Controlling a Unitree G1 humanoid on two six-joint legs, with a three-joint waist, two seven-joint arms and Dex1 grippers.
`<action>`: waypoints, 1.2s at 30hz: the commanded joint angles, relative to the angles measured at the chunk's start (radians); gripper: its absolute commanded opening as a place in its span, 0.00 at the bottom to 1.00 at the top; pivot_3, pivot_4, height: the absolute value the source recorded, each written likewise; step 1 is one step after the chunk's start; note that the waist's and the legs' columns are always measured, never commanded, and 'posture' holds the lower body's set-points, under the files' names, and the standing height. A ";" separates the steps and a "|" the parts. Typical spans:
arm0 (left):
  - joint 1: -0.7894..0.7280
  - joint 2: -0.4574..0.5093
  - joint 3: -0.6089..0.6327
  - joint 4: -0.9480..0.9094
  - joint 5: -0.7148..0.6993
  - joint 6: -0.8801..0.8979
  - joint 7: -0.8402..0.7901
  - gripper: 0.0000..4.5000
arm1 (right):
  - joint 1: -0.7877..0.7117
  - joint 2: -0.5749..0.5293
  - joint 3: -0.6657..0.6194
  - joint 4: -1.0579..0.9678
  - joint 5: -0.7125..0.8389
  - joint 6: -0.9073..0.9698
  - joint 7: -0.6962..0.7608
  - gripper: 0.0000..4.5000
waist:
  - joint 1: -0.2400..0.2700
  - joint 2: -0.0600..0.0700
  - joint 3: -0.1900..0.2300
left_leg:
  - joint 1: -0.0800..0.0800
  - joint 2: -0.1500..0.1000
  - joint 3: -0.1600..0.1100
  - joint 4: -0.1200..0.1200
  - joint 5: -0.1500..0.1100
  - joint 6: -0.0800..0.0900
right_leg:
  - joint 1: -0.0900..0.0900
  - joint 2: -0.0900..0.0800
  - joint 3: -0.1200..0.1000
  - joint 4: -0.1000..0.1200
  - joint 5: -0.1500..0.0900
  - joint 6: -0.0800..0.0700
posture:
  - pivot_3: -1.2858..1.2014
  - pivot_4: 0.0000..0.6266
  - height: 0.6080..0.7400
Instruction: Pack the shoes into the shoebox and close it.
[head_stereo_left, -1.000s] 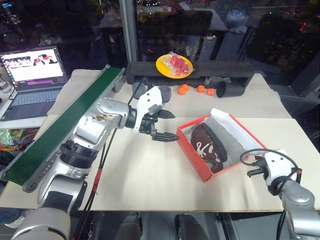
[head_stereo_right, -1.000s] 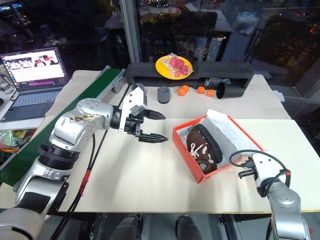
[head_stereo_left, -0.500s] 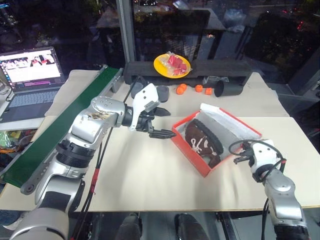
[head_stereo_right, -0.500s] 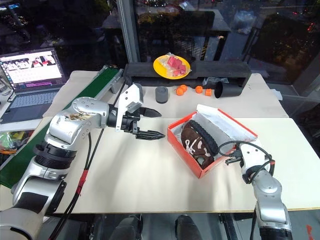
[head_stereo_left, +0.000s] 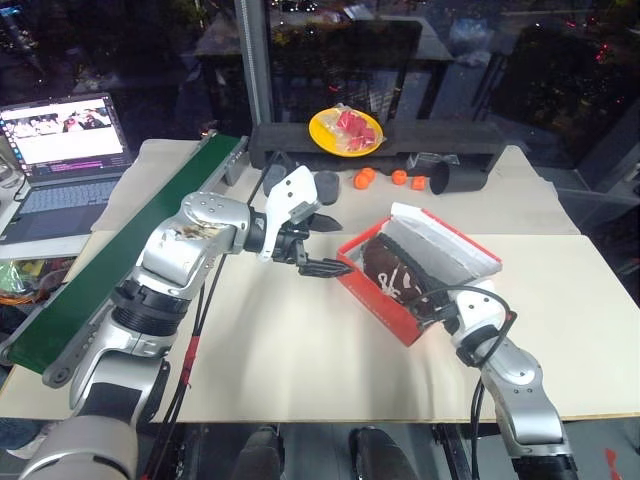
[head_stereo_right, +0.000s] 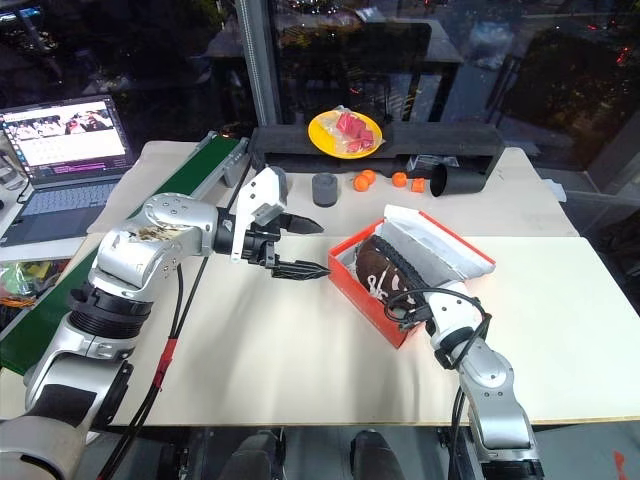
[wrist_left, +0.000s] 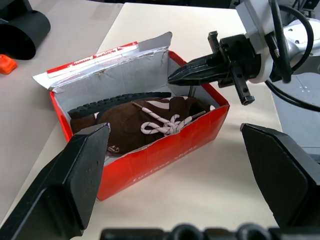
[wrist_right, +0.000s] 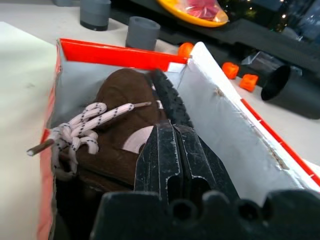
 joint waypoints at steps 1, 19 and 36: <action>-0.026 -0.001 0.030 -0.017 -0.003 -0.007 0.012 1.00 | 0.024 -0.046 -0.130 -0.087 0.051 0.028 -0.014 0.02 | 0.005 0.000 0.000 | 0.000 0.000 0.000 0.000 0.000 0.000 | 0.000 0.000 0.000 0.000 0.000 0.000 | 0.52 0.24 1.00; -0.040 -0.030 0.024 0.026 0.024 -0.049 0.020 1.00 | -0.013 -0.040 0.039 0.158 -0.027 0.136 0.043 0.02 | -0.015 0.002 0.000 | 0.004 0.001 0.001 0.000 0.000 0.000 | 0.002 0.001 0.002 0.002 0.000 -0.001 | 0.52 0.24 1.00; -0.079 -0.045 0.018 0.099 0.061 -0.110 -0.006 1.00 | -0.221 0.074 0.248 0.152 -0.021 0.271 0.170 0.02 | 0.006 0.001 0.001 | 0.000 -0.003 -0.002 0.001 0.000 0.000 | 0.000 -0.001 0.001 0.007 -0.002 0.002 | 0.52 0.24 1.00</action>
